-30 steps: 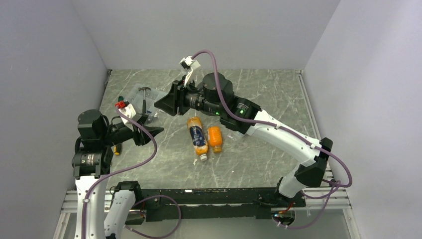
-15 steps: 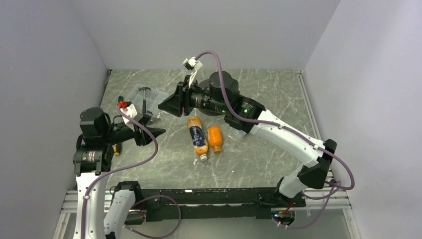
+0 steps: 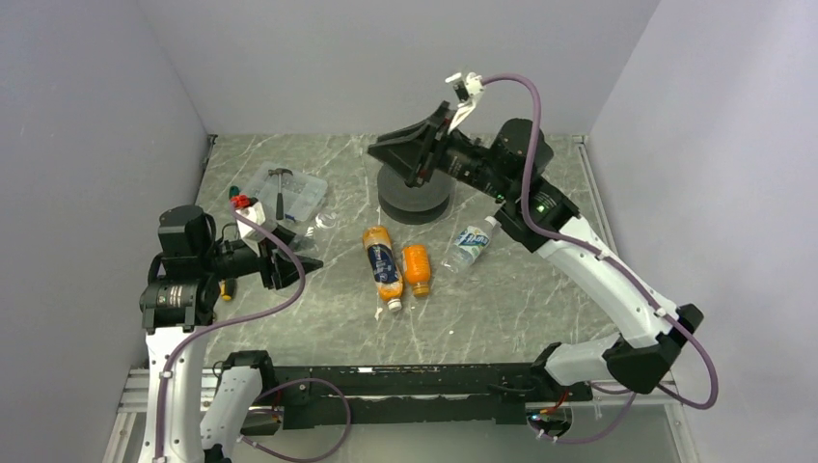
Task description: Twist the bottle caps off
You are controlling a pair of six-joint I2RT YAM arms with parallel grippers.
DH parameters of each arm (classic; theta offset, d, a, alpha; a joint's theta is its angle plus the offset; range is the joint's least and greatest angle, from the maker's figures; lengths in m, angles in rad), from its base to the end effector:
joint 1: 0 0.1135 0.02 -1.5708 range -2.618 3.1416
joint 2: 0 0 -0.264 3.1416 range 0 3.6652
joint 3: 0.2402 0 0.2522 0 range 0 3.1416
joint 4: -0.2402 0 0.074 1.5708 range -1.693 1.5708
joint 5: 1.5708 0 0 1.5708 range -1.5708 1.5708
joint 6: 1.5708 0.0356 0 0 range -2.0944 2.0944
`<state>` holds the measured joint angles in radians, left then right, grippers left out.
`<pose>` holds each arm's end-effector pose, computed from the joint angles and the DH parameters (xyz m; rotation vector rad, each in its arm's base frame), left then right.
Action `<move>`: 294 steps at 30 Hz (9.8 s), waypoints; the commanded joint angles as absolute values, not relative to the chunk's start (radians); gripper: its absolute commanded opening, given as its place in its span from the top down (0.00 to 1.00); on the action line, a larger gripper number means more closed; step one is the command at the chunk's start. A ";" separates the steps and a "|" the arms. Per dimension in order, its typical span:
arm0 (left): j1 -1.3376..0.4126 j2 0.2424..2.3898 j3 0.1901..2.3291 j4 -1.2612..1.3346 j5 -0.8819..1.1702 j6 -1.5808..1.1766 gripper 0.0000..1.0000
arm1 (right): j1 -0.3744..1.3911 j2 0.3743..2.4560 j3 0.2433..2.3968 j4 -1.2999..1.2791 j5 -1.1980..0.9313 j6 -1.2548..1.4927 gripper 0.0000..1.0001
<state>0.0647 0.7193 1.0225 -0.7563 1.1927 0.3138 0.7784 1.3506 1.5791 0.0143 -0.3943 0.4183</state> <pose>0.1175 -0.0255 0.3797 0.9172 1.5799 -0.9232 0.1977 0.2141 0.5107 -0.6102 1.3307 1.2551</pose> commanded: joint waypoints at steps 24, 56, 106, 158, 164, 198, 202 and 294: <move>0.067 0.659 1.023 -0.694 1.221 0.293 0.82 | 0.304 0.980 0.539 -0.307 0.240 0.919 0.79; 0.067 0.657 0.998 -0.688 1.223 0.298 0.83 | 0.390 1.013 0.558 -0.324 0.270 0.921 0.46; 0.067 0.650 0.945 -0.586 1.226 0.155 0.83 | 1.044 1.400 1.339 0.318 -0.307 0.473 0.49; 0.068 0.677 1.151 -0.972 0.837 0.233 0.01 | 0.839 1.973 1.543 0.326 0.138 0.058 0.83; 0.068 0.670 1.148 -0.970 0.842 0.240 0.01 | 0.838 1.979 1.520 0.329 0.145 0.070 0.76; 0.069 0.679 1.140 -0.932 0.873 0.230 0.01 | 1.010 1.621 1.327 -0.083 0.585 0.310 0.00; 0.068 0.687 1.141 -0.927 0.886 0.239 0.01 | 1.073 1.551 1.219 -0.181 0.628 0.454 0.00; 0.234 0.439 0.980 -1.356 1.112 2.155 0.01 | 1.086 1.698 1.676 -0.430 -0.681 0.339 0.52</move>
<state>0.2222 0.4122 0.9836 -1.3277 1.1259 2.0178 1.0679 1.7039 1.6051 -0.4274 -0.6636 0.3256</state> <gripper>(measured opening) 0.995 0.643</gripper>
